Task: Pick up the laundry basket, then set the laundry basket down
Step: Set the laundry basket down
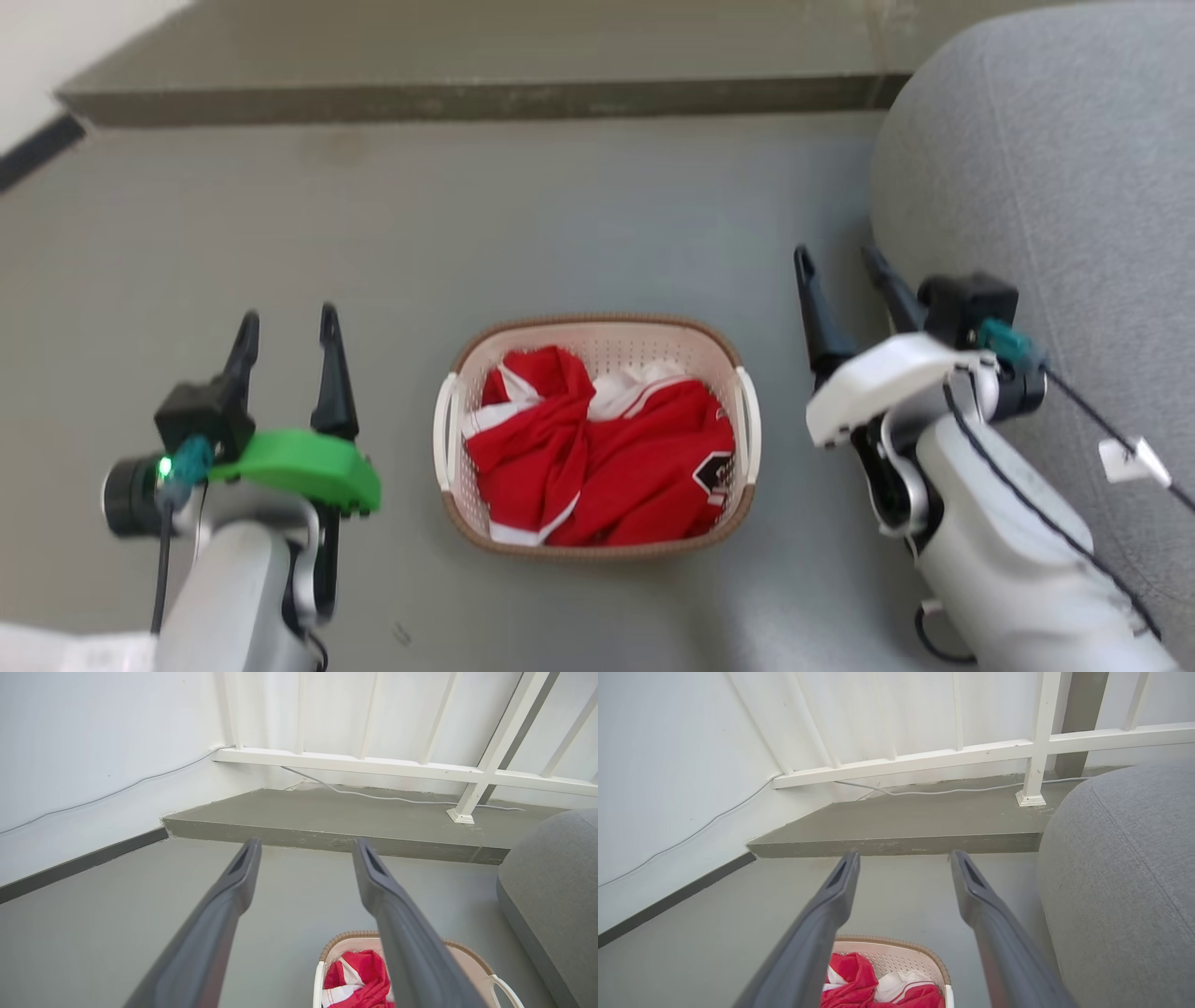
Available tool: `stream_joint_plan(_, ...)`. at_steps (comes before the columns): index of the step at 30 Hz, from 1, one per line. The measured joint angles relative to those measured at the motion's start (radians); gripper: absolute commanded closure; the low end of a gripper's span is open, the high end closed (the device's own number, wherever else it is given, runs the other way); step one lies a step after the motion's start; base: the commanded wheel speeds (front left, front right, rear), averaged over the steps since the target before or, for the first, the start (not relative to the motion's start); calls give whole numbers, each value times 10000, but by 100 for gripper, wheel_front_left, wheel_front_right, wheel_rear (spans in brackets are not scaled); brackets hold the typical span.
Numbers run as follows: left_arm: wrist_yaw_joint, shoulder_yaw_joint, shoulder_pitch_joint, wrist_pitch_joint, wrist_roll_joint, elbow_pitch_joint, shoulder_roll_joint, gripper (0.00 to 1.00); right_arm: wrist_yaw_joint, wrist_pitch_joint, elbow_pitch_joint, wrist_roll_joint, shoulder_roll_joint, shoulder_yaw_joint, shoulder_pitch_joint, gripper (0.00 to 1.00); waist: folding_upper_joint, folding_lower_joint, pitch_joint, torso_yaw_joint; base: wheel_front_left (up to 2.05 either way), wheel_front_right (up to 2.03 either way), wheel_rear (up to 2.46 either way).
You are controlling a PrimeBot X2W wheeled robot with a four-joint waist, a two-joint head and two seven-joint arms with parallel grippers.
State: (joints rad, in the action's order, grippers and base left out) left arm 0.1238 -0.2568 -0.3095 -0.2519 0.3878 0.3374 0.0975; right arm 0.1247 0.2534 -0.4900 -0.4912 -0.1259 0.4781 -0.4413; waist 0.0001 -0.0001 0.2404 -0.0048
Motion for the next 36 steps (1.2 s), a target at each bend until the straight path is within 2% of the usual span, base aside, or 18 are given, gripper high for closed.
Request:
stream_joint_plan(16,2,694,2337,2,-627,-1486,-205,0,4,0,1409,654,-8,-738,2087,0,0,0,-1298,-257,0,0,0)
stream_joint_plan(28,2,834,3208,2,-1009,-2374,-288,0,6,0,2096,928,65,-1308,3266,0,0,0,-1765,-373,0,0,0)
stream_joint_plan(36,0,777,3538,0,-1026,-2796,-337,0,6,0,2445,1185,182,-1555,3521,0,0,0,-1839,-361,0,0,0)
